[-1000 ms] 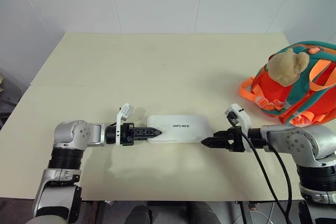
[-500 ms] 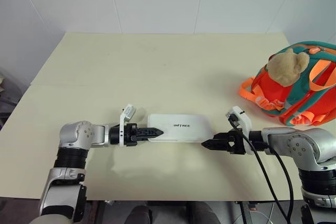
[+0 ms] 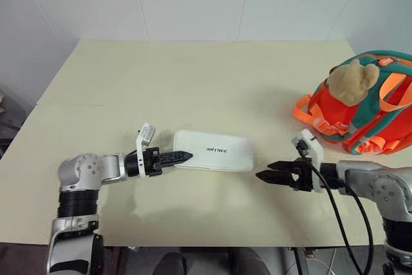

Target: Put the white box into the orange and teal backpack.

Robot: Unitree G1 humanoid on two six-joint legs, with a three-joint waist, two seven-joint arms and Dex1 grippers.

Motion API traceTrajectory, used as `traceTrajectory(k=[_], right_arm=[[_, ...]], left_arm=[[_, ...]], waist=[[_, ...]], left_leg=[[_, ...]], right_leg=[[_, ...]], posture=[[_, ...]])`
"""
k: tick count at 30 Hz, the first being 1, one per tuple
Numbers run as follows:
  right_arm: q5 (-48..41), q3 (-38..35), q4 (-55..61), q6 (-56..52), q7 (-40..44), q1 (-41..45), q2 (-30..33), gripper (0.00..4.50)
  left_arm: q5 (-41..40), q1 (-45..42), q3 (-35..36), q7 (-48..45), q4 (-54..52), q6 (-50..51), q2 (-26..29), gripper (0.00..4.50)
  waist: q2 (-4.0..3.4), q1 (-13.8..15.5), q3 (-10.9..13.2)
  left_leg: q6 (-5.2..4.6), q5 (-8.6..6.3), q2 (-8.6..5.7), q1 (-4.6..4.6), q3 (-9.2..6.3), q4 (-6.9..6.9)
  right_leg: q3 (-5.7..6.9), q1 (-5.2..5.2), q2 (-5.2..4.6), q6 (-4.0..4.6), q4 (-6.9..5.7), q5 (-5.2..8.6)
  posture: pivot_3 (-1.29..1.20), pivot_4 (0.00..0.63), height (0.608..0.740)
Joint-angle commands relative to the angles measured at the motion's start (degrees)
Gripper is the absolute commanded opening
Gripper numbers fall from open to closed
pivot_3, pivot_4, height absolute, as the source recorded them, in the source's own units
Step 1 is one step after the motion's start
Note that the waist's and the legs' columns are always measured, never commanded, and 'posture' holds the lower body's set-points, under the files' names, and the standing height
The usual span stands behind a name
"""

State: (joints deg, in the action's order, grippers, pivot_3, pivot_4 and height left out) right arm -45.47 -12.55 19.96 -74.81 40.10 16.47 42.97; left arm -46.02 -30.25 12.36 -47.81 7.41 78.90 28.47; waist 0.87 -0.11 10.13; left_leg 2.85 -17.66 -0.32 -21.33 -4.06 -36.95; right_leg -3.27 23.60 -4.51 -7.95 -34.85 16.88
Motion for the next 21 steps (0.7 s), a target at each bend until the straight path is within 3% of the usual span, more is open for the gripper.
traceTrajectory(k=[1,8,16,21], right_arm=[[0.39,-5.9,3.44,6.36,1.52,-3.19,2.3,4.5],[4.11,-16.71,7.82,17.92,-0.33,-12.78,2.75,4.5],[7.45,-26.35,12.43,26.45,-1.09,-24.72,1.84,4.5],[6.1,-33.0,10.93,27.33,-2.74,-26.92,0.57,4.5]], left_arm=[[0.02,1.03,-1.52,-5.44,-4.56,-7.68,2.69,1.57],[3.77,1.87,0.52,-7.58,-3.67,-27.53,1.05,1.57],[4.93,2.99,-0.84,-9.53,-4.05,-36.54,0.04,1.57],[5.58,3.18,-1.8,-10.81,-2.85,-38.48,0.31,1.57]], waist=[[0.0,0.12,0.0],[0.01,0.39,0.01],[0.01,0.22,0.01],[0.02,0.13,0.01]], left_leg=[[0.0,0.0,0.0,0.0,0.01,-0.01],[-0.04,-0.03,0.0,0.01,0.02,-0.05],[-0.18,-0.1,0.01,0.01,0.07,-0.04],[-0.21,-0.1,-0.01,0.07,0.1,-0.13]], right_leg=[[0.0,-0.01,0.0,0.0,0.01,0.0],[0.01,-0.08,-0.01,-0.01,0.03,0.0],[-0.03,-0.09,0.02,-0.03,0.05,-0.02],[-0.09,-0.17,0.02,-0.1,0.01,-0.06]], posture=[[0.0,0.15,0.74],[0.0,0.15,0.74],[0.0,0.15,0.74],[0.0,0.15,0.74]])
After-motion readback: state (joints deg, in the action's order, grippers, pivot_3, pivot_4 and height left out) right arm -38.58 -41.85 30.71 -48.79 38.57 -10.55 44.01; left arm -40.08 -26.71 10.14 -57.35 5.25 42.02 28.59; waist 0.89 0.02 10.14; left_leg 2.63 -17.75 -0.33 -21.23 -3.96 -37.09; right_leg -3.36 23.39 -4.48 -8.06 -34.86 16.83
